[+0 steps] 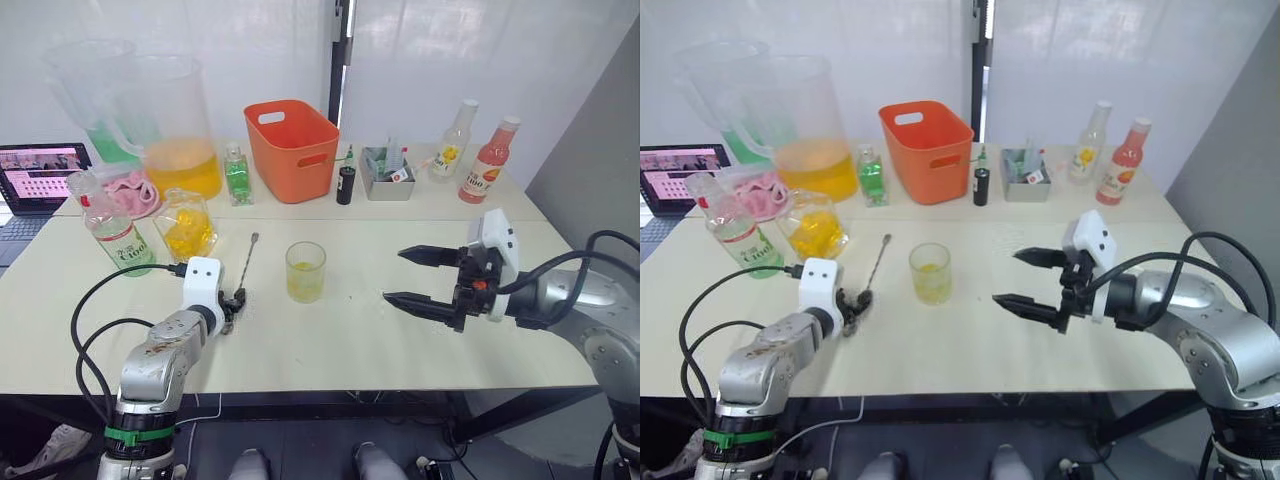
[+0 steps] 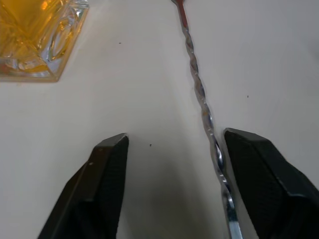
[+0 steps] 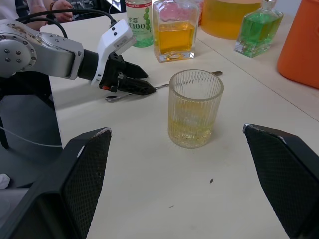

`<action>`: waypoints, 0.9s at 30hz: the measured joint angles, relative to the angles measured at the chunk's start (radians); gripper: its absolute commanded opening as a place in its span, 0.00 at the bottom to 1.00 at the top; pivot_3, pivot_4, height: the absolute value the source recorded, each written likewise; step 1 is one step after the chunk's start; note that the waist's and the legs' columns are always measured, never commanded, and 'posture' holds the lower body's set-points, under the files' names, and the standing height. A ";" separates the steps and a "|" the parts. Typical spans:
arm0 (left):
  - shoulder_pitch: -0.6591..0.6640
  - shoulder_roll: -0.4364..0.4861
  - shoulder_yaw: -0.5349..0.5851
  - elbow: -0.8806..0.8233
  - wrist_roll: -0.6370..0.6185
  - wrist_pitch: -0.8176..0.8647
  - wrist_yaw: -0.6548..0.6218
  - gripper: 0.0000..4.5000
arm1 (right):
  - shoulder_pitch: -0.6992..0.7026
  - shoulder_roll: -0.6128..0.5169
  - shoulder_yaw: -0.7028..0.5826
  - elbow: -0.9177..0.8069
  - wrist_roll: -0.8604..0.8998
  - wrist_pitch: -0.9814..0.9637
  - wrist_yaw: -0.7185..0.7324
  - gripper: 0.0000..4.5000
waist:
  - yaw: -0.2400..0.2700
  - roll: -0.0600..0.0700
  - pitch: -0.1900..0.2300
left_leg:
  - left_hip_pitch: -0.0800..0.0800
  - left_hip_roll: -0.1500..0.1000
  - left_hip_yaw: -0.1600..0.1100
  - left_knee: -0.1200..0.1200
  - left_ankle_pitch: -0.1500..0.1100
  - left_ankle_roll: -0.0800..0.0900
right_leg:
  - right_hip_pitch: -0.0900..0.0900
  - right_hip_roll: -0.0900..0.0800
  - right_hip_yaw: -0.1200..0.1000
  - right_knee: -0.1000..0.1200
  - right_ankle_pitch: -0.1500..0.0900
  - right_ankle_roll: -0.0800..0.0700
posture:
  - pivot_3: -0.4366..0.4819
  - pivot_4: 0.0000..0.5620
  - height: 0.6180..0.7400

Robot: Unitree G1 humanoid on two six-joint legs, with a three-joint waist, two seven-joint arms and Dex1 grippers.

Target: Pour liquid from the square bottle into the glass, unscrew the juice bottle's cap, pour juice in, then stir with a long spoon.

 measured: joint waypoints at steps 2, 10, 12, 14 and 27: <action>0.000 0.000 0.004 0.011 0.008 -0.016 -0.003 0.36 | 0.000 -0.001 0.000 0.002 -0.004 0.000 0.004 1.00 | 0.001 0.000 0.000 | 0.000 0.000 0.000 0.000 0.000 0.000 | 0.000 0.000 0.000 0.000 0.000 0.000 | 0.48 0.27 0.81; 0.033 0.053 0.004 0.026 0.030 -0.095 -0.079 0.00 | 0.007 -0.002 0.000 0.015 -0.042 -0.019 0.018 1.00 | 0.000 0.000 0.000 | 0.000 0.000 0.000 0.000 0.000 0.000 | 0.000 0.000 0.000 0.000 0.000 0.000 | 0.48 0.27 0.81; 0.050 0.059 0.014 0.026 0.009 -0.125 -0.124 0.00 | 0.008 -0.002 0.001 0.023 -0.063 -0.025 0.020 1.00 | -0.001 0.000 0.000 | 0.000 0.000 0.000 0.000 0.000 0.000 | -0.001 0.000 0.000 0.000 0.000 0.000 | 0.48 0.27 0.81; 0.056 0.088 0.016 0.026 -0.006 -0.142 -0.175 0.00 | 0.008 0.001 0.006 0.025 -0.078 -0.033 0.020 1.00 | -0.002 0.000 0.000 | -0.001 0.000 0.000 -0.001 0.000 0.000 | -0.001 0.000 0.000 0.000 0.000 0.000 | 0.48 0.27 0.81; 0.155 0.380 0.051 0.069 -0.075 -0.351 -0.613 0.00 | 0.008 0.044 0.033 0.027 -0.103 -0.037 0.019 1.00 | -0.006 0.000 0.000 | -0.001 0.000 0.000 -0.003 -0.001 -0.001 | -0.003 0.000 0.000 -0.001 -0.001 -0.002 | 0.48 0.27 0.81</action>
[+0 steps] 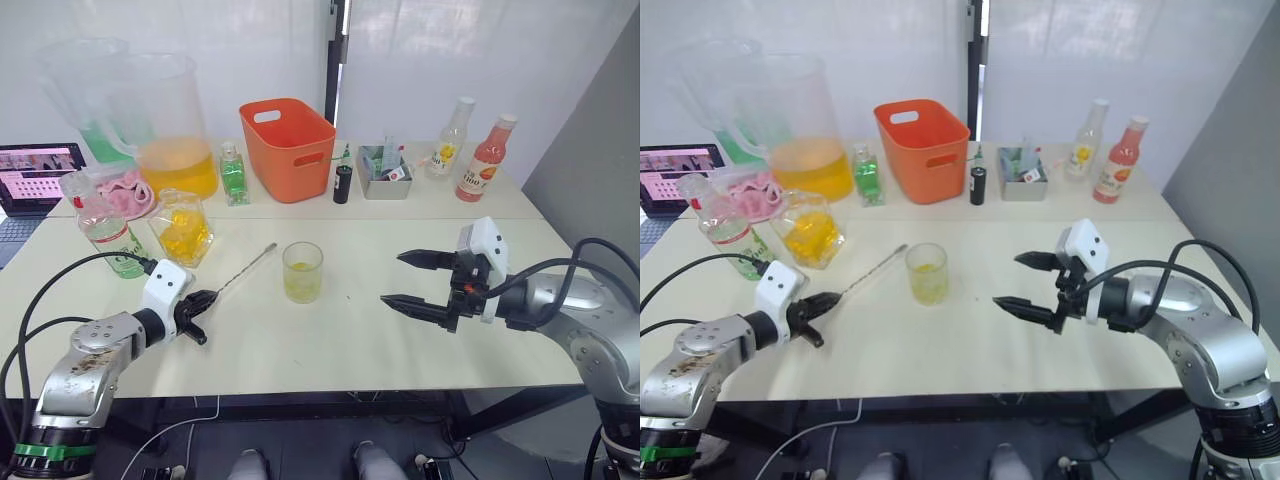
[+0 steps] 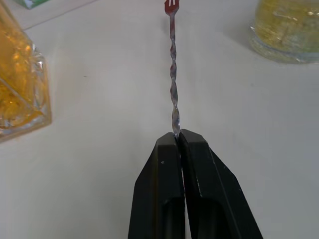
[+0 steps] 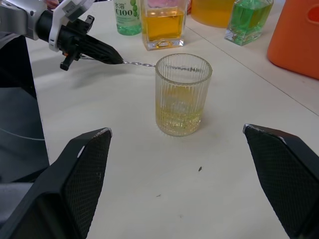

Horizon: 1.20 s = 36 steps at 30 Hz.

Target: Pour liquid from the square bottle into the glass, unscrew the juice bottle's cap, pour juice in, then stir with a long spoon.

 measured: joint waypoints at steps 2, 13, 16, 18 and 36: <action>0.026 0.029 0.000 0.015 -0.001 -0.027 -0.058 0.00 | 0.000 0.004 0.000 -0.001 0.000 0.000 -0.001 1.00 | 0.000 0.000 0.000 | 0.000 0.000 0.000 0.000 0.000 0.000 | 0.000 0.000 0.000 -0.001 0.000 0.000 | 0.48 0.27 0.81; 0.045 0.113 -0.029 0.182 0.022 -0.228 -0.283 0.00 | 0.007 0.014 0.000 -0.010 0.000 0.000 -0.014 1.00 | -0.001 0.000 0.000 | 0.000 0.000 0.000 -0.002 0.000 0.000 | -0.001 -0.001 -0.001 -0.001 0.000 -0.001 | 0.48 0.27 0.81; 0.049 0.145 -0.026 0.235 0.022 -0.300 -0.347 0.00 | 0.009 0.014 -0.002 -0.017 0.000 0.000 -0.022 1.00 | -0.002 0.000 0.000 | 0.000 0.001 0.000 -0.002 0.000 -0.001 | -0.001 -0.001 -0.001 -0.001 0.000 -0.001 | 0.48 0.27 0.81; 0.051 0.158 -0.017 0.270 0.018 -0.335 -0.386 0.00 | 0.018 0.014 -0.004 -0.022 0.000 0.000 -0.026 1.00 | -0.003 0.000 0.000 | 0.000 0.001 0.001 -0.003 0.000 -0.001 | -0.002 -0.001 -0.001 -0.001 0.000 -0.001 | 0.48 0.27 0.81; -0.103 0.281 -0.091 0.302 0.025 -0.198 -0.550 0.66 | 0.046 0.048 -0.006 -0.051 0.002 -0.001 -0.069 1.00 | 0.002 0.001 0.001 | -0.004 0.001 0.001 -0.005 0.000 0.000 | -0.006 -0.001 -0.002 -0.001 -0.001 -0.002 | 0.48 0.27 0.81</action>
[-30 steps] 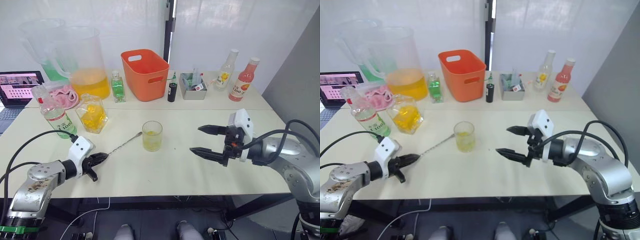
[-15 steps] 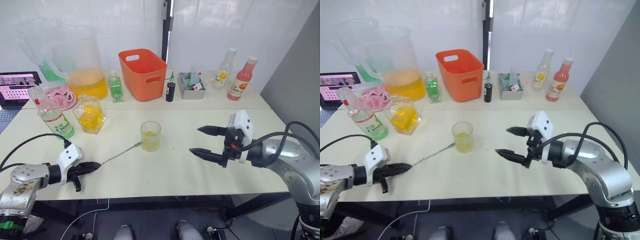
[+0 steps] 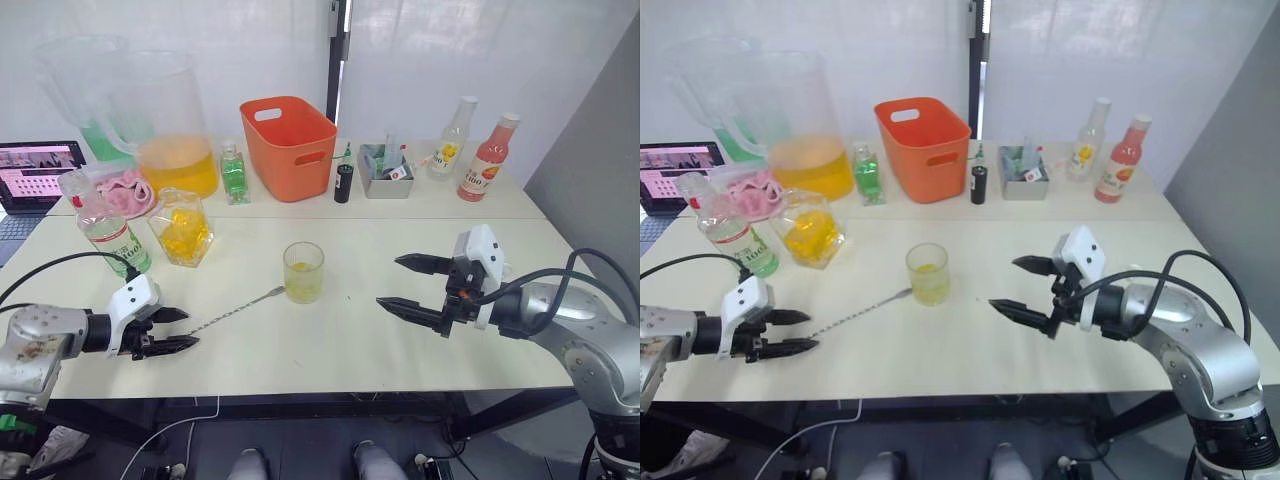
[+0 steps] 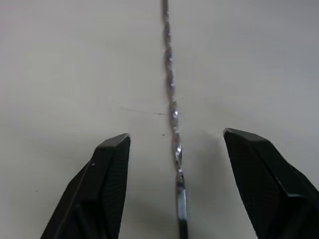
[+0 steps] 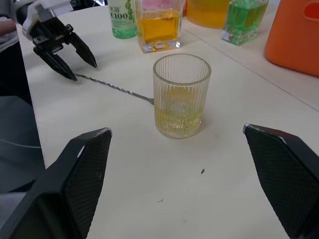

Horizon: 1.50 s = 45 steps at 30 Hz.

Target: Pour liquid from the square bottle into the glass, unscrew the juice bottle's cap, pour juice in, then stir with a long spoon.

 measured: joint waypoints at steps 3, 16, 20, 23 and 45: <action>-0.066 0.017 -0.053 -0.043 0.010 0.082 -0.003 0.66 | 0.001 0.005 0.000 -0.011 0.000 0.000 -0.008 1.00 | 0.000 0.000 0.000 | -0.001 0.000 0.000 0.001 0.000 0.000 | -0.001 0.000 0.000 0.001 0.000 0.000 | 0.48 0.27 0.81; -0.249 0.067 -0.299 -0.018 0.189 0.158 -0.078 0.66 | 0.037 0.017 0.000 -0.048 0.000 0.000 -0.047 1.00 | -0.003 0.000 0.000 | -0.003 0.000 0.000 0.001 0.001 0.001 | -0.006 0.002 0.001 0.005 0.000 0.000 | 0.48 0.27 0.81; -0.260 0.118 -0.334 -0.026 0.225 0.162 -0.119 0.66 | 0.042 0.017 0.000 -0.054 0.000 0.000 -0.053 1.00 | -0.008 0.000 0.000 | -0.003 0.000 0.000 0.000 0.001 0.002 | -0.007 0.002 0.002 0.006 0.000 0.000 | 0.48 0.27 0.81; -0.263 0.144 -0.355 -0.044 0.261 0.174 -0.137 0.48 | 0.049 0.017 0.000 -0.055 0.000 0.001 -0.062 1.00 | -0.007 0.000 0.000 | -0.003 0.000 0.000 0.001 0.001 0.002 | -0.007 0.002 0.002 0.006 0.000 0.000 | 0.48 0.27 0.81; -0.188 0.116 -0.168 -0.008 0.177 0.305 -0.087 0.01 | 0.047 0.013 0.008 -0.030 -0.001 0.003 -0.037 1.00 | -0.028 0.000 0.000 | -0.003 0.000 0.000 0.001 0.005 0.008 | -0.008 0.003 0.002 0.008 -0.001 -0.001 | 0.48 0.27 0.81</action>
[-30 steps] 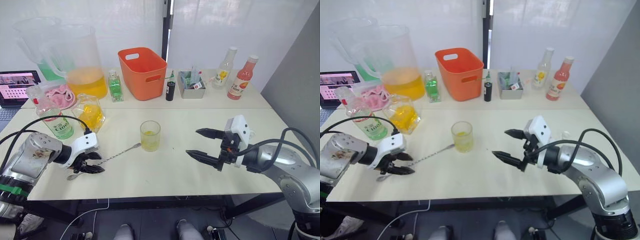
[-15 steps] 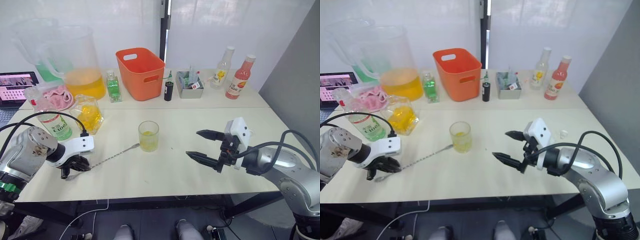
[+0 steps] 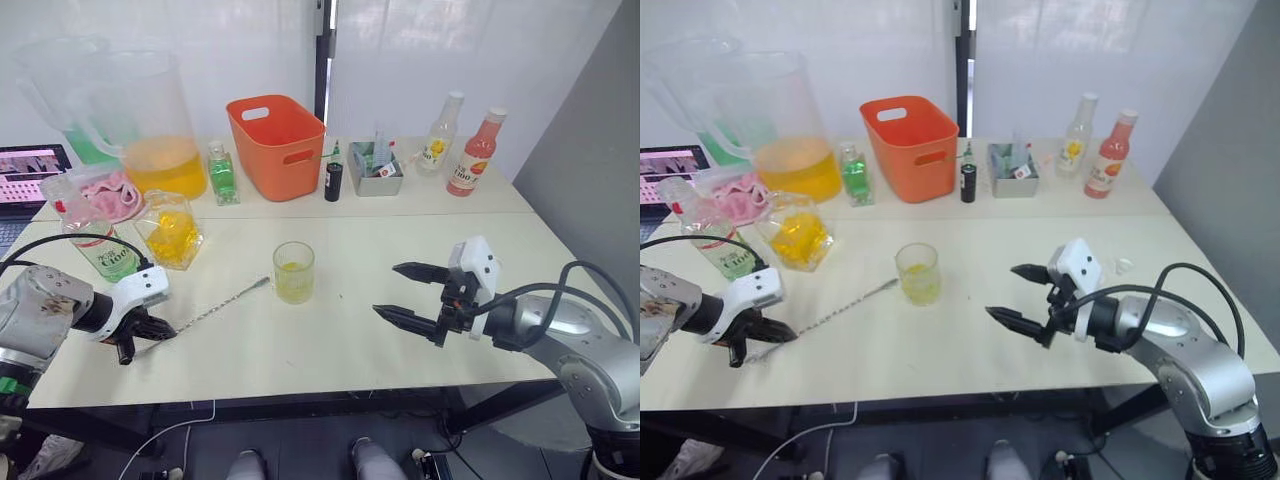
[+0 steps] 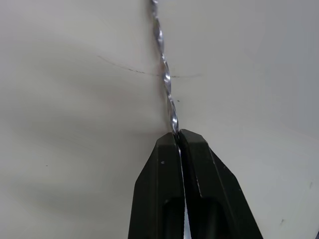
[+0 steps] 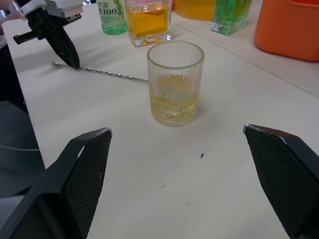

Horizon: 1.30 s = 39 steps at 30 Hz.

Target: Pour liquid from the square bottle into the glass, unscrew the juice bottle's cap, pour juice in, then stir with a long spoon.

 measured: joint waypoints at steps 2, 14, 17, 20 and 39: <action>-0.025 -0.007 0.037 0.002 -0.033 0.020 0.013 0.01 | -0.014 0.000 0.002 0.011 -0.001 0.000 0.008 1.00 | 0.003 0.000 0.000 | -0.002 0.000 0.000 0.001 0.000 0.000 | -0.001 0.000 -0.001 0.000 0.000 0.000 | 0.48 0.27 0.81; -0.146 -0.229 0.266 -0.172 -0.371 0.207 0.137 0.01 | -0.145 0.089 -0.072 0.080 0.166 0.112 -0.072 1.00 | 0.021 0.000 0.000 | -0.006 0.000 -0.002 0.006 0.001 0.001 | -0.001 0.001 -0.001 0.002 0.001 0.002 | 0.48 0.27 0.81; -0.154 -0.240 0.267 -0.235 -0.430 0.240 0.153 0.01 | -0.186 0.120 -0.099 0.080 0.279 0.180 -0.125 1.00 | 0.025 0.000 0.000 | -0.005 0.000 -0.003 0.005 0.001 0.001 | -0.001 0.002 -0.001 0.003 0.001 0.002 | 0.48 0.27 0.81; -0.154 -0.260 0.244 -0.307 -0.475 0.275 0.172 0.01 | -0.216 0.198 -0.095 0.080 0.357 0.232 -0.218 1.00 | 0.026 0.000 0.000 | -0.006 0.000 -0.003 0.006 0.001 0.001 | -0.001 0.002 -0.001 0.003 0.001 0.002 | 0.48 0.27 0.81; -0.177 -0.268 0.156 -0.405 -0.557 0.311 0.218 0.00 | -0.326 0.515 -0.079 0.173 0.623 0.278 -0.720 0.57 | 0.027 0.000 0.000 | -0.008 0.000 -0.007 0.006 0.001 0.002 | -0.001 0.003 -0.002 0.003 0.001 0.002 | 0.48 0.27 0.81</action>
